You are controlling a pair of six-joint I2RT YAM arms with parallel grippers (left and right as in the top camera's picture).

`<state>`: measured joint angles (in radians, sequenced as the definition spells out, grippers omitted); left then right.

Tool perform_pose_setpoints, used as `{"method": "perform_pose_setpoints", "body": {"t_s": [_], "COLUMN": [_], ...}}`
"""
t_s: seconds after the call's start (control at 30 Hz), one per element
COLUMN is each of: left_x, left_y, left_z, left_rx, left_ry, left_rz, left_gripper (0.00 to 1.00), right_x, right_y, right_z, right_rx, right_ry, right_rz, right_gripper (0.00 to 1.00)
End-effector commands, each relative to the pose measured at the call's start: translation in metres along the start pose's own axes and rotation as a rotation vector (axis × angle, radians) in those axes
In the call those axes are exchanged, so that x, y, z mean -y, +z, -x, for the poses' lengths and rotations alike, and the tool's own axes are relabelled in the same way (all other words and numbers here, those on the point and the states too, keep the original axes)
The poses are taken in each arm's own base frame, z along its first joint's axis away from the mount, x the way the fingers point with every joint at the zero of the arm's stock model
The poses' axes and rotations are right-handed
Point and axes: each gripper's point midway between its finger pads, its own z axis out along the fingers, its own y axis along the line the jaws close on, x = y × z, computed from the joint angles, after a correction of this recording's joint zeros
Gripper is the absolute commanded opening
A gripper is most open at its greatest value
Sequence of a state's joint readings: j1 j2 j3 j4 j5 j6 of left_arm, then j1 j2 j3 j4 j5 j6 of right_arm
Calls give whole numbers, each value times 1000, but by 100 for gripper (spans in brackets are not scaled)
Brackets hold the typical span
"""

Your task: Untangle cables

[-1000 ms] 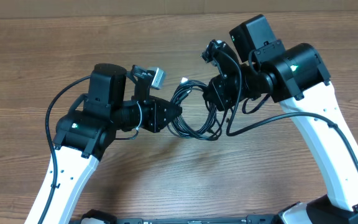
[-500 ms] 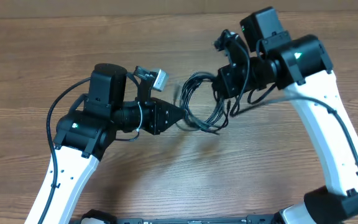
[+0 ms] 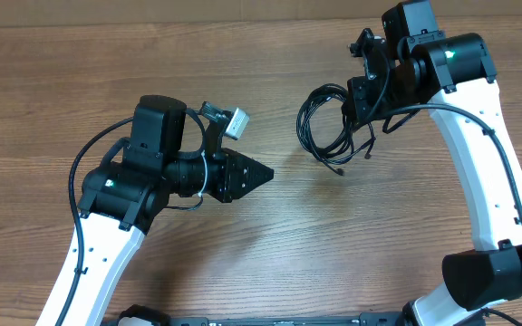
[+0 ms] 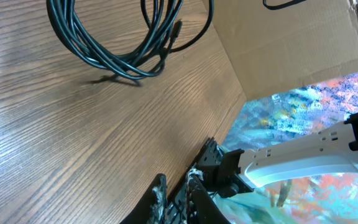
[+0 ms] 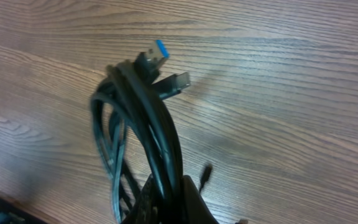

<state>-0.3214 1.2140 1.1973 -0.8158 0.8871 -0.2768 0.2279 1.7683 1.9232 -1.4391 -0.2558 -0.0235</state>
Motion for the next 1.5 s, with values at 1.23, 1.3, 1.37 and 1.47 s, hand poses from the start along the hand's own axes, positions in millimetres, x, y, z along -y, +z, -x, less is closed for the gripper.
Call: {"method": "perform_pose_setpoints", "body": {"t_s": [1.23, 1.3, 1.37, 1.47], "left_x": [-41, -45, -47, -47], "left_y": [-7, -8, -9, -9], "left_z": [1, -1, -4, -6], "left_rx": [25, 20, 12, 4], "left_ry": [38, 29, 20, 13], "left_rz": [260, 283, 291, 290], "left_gripper": [12, 6, 4, 4], "right_x": [-141, -137, -127, -111], "right_y": [-62, -59, -55, -48], "right_z": [-65, -64, -62, -58], "right_rx": [-55, -53, -50, -44], "right_ry": [-310, -312, -313, -299], "right_rz": [522, 492, 429, 325], "right_gripper": [4, 4, 4, 44]}}
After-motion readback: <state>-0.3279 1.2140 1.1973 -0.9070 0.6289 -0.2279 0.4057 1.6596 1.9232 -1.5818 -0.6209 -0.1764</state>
